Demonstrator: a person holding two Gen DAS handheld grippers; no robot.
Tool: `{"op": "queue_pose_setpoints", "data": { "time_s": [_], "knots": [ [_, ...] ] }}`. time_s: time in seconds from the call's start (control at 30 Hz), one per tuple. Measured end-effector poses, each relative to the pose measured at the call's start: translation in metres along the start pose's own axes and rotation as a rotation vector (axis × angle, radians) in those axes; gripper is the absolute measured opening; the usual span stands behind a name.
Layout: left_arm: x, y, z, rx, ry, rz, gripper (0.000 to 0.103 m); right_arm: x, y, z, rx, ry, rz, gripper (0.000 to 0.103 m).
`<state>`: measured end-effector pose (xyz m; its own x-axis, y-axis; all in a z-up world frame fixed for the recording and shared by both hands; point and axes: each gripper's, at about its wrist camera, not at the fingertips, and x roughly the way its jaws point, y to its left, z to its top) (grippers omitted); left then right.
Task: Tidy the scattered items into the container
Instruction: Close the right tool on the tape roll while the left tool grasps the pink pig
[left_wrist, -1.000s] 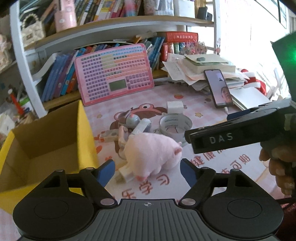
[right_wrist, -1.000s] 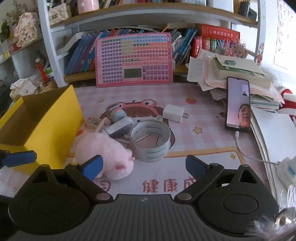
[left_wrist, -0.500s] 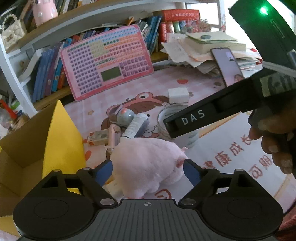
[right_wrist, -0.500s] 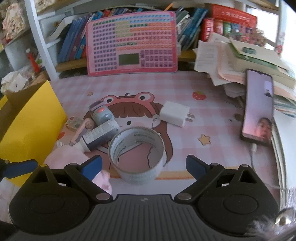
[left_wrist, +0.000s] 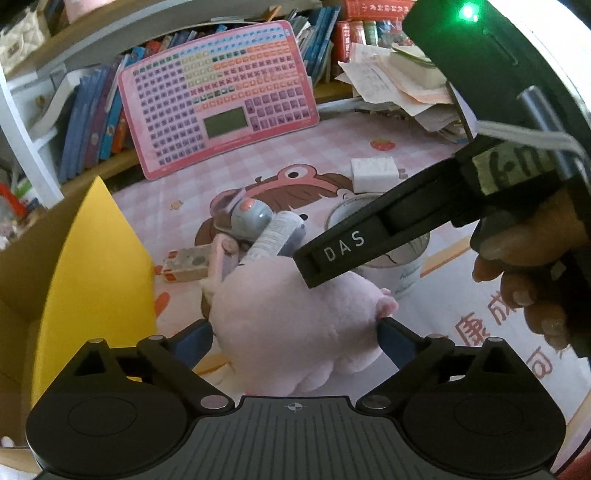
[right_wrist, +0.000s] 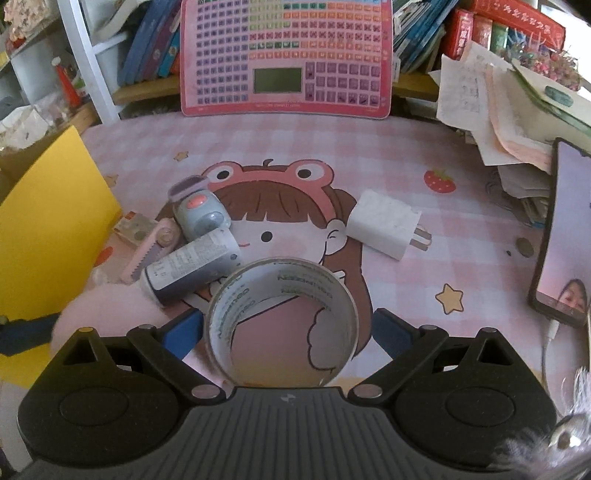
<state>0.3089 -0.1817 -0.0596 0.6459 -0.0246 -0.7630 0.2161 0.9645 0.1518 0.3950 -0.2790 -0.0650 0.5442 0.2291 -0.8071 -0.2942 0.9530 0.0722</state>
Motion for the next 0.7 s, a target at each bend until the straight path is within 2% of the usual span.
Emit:
{"op": "queue_pose_setpoints", "data": {
  "time_s": [0.17, 0.3, 0.57, 0.7],
  "knots": [
    [0.008, -0.003, 0.005, -0.003, -0.018, -0.002, 0.1, 0.005, -0.006, 0.0, 0.015, 0.005, 0.009, 0.098],
    [0.015, -0.006, 0.007, 0.006, -0.023, 0.004, 0.101, 0.006, -0.008, -0.001, 0.018, 0.012, 0.029, 0.085],
    [0.022, -0.005, 0.011, 0.005, -0.016, -0.003, 0.102, 0.004, -0.01, -0.003, 0.029, 0.009, 0.025, 0.084],
    [0.019, -0.005, 0.011, -0.002, -0.012, -0.01, 0.095, 0.0, -0.014, -0.006, 0.036, -0.002, 0.027, 0.084]
  ]
}}
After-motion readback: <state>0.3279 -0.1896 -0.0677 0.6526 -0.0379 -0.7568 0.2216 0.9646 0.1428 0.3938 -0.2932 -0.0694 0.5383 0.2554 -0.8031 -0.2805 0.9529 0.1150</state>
